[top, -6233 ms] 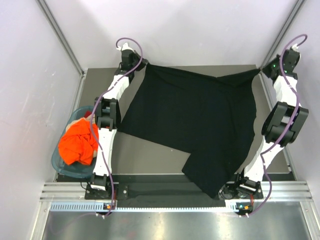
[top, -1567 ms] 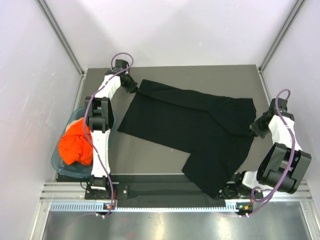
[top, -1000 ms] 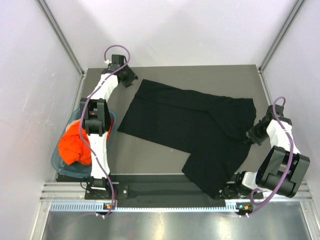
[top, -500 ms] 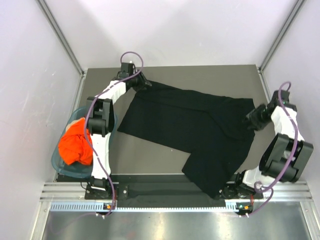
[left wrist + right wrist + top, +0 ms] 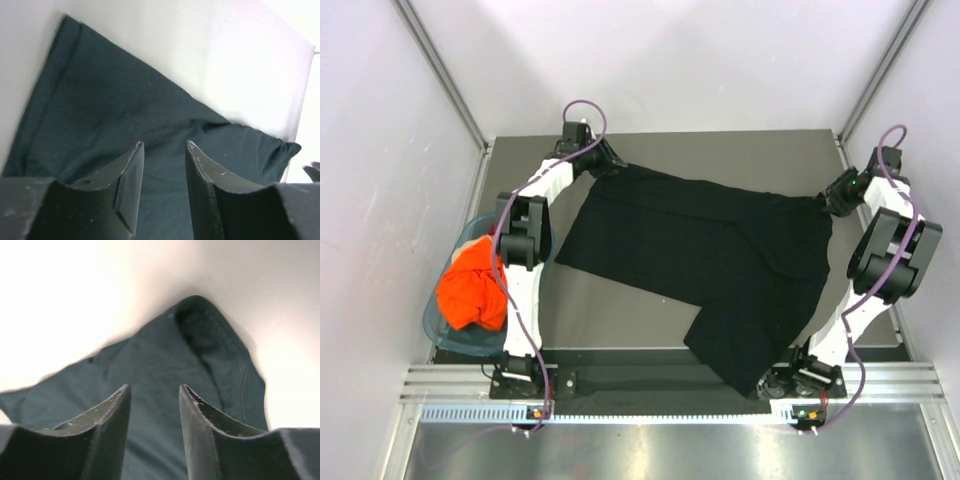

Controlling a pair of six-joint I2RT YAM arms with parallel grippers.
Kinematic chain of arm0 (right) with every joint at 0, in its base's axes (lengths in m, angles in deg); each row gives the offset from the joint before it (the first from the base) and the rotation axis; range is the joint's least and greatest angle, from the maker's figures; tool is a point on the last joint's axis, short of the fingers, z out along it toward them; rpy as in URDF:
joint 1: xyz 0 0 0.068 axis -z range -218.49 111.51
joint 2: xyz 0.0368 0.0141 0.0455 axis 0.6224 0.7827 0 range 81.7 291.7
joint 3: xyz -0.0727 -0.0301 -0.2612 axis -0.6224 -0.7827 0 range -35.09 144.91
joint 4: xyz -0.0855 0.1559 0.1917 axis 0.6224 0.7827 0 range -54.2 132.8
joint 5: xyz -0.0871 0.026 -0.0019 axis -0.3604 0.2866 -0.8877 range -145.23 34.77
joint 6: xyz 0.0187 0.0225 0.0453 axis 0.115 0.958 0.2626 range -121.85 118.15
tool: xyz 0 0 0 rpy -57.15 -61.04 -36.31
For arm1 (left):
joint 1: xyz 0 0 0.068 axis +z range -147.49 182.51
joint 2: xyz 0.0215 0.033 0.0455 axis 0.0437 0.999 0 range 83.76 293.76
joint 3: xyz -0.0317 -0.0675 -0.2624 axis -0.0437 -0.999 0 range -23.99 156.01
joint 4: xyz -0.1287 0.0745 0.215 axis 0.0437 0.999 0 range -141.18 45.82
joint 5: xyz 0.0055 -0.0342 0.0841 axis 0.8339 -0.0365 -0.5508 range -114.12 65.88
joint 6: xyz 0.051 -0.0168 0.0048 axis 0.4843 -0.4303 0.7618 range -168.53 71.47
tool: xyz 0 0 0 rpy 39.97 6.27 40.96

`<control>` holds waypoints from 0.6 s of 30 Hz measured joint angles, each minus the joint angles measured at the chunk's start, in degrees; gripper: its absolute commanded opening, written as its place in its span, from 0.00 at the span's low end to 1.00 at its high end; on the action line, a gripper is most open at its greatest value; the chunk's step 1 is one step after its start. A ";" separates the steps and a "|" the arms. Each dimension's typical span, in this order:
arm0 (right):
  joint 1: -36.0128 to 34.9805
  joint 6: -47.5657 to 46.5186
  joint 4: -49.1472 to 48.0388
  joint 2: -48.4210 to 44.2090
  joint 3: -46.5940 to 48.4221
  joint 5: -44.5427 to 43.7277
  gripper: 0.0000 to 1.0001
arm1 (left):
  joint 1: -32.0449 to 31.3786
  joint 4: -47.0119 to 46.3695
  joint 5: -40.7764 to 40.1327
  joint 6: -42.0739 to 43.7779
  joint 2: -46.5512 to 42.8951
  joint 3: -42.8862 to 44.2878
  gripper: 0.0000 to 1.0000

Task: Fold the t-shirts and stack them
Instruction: Fold the tshirt

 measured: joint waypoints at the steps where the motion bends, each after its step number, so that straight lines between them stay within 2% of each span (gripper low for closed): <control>1: 0.07 -0.26 -0.11 1.11 0.00 0.26 0.39 | -0.26 -0.07 0.39 -0.26 0.00 -0.26 0.42; 6: 0.37 -2.60 1.51 4.02 -0.44 0.98 0.42 | -4.37 -0.79 1.66 -0.48 -2.34 -5.77 0.46; 8: 0.35 -2.95 1.60 2.89 -1.68 1.16 0.51 | -8.39 -1.14 2.29 -0.94 -3.96 -8.87 0.46; 9: 0.31 -3.06 1.62 1.51 -3.45 1.25 0.60 | -10.80 -1.18 2.97 -0.98 -4.37 -9.64 0.46; 11: -0.35 -3.54 2.43 -1.73 -7.37 0.72 0.64 | -15.91 -1.53 4.00 -0.96 -4.52 -9.86 0.46; 15: -4.09 -7.13 7.28 -9.49 -12.46 -3.87 0.62 | -24.61 -2.32 6.19 -0.44 -4.68 -9.86 0.45; 18: -10.49 -10.69 8.94 -13.33 -12.81 -8.31 0.53 | -26.62 -1.22 6.36 1.07 -5.22 -9.86 0.44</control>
